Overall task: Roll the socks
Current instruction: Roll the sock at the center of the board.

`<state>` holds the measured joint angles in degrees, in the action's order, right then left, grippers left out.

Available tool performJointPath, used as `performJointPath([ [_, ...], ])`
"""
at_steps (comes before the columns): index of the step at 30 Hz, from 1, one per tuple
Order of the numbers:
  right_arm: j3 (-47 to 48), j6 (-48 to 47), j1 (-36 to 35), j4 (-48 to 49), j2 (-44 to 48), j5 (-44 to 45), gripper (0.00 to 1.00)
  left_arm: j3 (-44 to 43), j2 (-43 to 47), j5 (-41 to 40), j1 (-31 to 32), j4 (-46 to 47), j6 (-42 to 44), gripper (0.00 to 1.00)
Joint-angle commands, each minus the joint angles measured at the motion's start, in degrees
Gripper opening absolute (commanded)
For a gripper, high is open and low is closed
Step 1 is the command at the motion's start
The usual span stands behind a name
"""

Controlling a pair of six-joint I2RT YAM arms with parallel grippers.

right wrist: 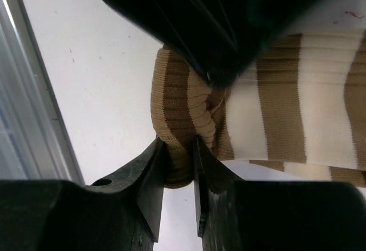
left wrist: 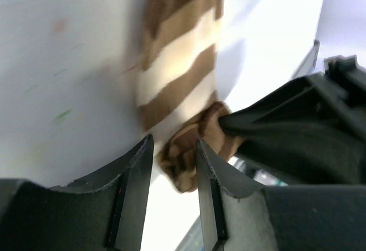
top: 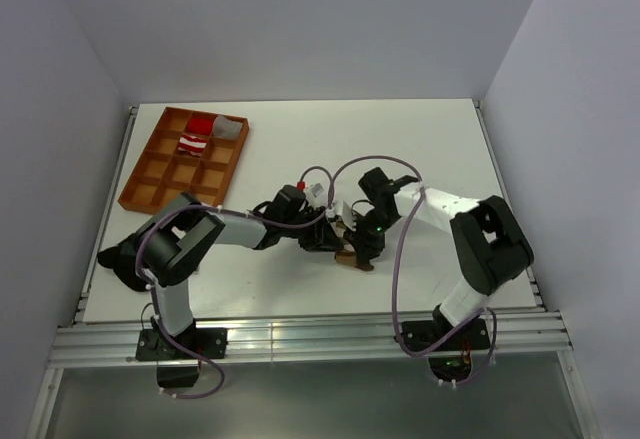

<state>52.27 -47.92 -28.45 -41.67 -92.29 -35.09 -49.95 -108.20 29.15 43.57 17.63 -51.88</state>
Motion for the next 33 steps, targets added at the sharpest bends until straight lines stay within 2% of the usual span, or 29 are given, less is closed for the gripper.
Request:
performJointPath([
  [1,3.3,-1.8,2.3,-8.3,-5.1,0.3,0.14,6.4,3.1,-10.2,-1.2,4.8,-0.4,0.41],
  [5,8.4,-3.6,4.4,-13.1,-10.4,-1.0,0.14,13.8,6.7,-12.6,-1.9,12.0,-1.6,0.41],
  [10,19.5,-3.8,6.7,-21.4,-21.1,-2.0,0.15,19.4,10.2,-14.2,-1.8,19.1,-0.7,0.40],
  [16,31.3,-2.4,7.9,-28.8,-30.3,-3.9,0.15,22.3,15.3,-18.5,2.0,24.0,8.4,0.41],
  [20,34.0,-1.2,8.1,-29.7,-32.6,-3.7,0.16,18.2,16.6,-21.0,6.2,21.5,15.3,0.46],
  [25,35.2,-0.8,8.1,-30.4,-34.5,-3.0,0.16,12.2,15.7,-20.5,6.8,18.7,22.0,0.50],
  [33,35.0,-0.9,8.1,-30.3,-34.2,-3.5,0.16,5.7,9.5,-13.7,7.0,17.8,27.9,0.53],
])
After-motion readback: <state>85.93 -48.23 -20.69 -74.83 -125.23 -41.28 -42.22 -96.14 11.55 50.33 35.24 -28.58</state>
